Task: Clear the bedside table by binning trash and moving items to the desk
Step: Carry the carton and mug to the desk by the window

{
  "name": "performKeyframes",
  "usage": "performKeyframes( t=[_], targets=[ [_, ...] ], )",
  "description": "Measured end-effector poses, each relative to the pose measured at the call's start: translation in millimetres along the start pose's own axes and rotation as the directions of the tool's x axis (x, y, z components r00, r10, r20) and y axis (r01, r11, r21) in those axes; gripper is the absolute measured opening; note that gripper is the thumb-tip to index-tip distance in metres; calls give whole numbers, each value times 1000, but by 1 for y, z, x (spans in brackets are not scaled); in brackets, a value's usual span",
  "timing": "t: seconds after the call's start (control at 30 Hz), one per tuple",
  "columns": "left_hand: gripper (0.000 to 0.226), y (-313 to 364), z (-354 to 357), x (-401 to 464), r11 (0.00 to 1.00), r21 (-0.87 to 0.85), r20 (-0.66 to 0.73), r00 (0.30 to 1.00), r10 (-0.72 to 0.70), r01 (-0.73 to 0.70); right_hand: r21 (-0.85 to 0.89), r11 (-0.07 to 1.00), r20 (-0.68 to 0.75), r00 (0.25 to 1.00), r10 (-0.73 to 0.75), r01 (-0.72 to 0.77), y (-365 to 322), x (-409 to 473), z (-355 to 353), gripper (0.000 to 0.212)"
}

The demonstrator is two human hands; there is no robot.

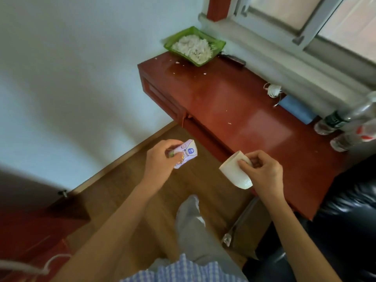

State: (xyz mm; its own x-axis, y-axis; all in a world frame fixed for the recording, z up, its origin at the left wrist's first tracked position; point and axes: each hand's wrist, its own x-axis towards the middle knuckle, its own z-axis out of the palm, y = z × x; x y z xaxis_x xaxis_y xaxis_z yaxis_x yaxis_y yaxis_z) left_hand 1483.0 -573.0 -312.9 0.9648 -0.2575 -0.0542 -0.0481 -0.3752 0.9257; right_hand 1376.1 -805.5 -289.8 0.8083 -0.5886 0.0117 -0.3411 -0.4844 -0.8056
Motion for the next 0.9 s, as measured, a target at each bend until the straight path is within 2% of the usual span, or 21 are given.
performKeyframes(
  t=[0.3, 0.57, 0.77, 0.9],
  targets=[
    [26, 30, 48, 170, 996, 41, 88, 994, 69, -73, 32, 995, -102, 990, 95, -92, 0, 146, 0, 10],
    [27, 48, 91, 268, 995, 56, 182, 980, 76, -88, 27, 982, -167, 968, 189, -188, 1, 227, -1, 9],
    [29, 46, 127, 351, 995, 43, 333, 940, 73, -92, 23, 964, -274, 925, 262, -266, 2, 269, 9, 10],
    [29, 44, 146, 409, 998, 2, 406, 913, 50, -56, 43, 934, -350, 870, 347, -355, -3, 297, 19, 12]
  ],
)
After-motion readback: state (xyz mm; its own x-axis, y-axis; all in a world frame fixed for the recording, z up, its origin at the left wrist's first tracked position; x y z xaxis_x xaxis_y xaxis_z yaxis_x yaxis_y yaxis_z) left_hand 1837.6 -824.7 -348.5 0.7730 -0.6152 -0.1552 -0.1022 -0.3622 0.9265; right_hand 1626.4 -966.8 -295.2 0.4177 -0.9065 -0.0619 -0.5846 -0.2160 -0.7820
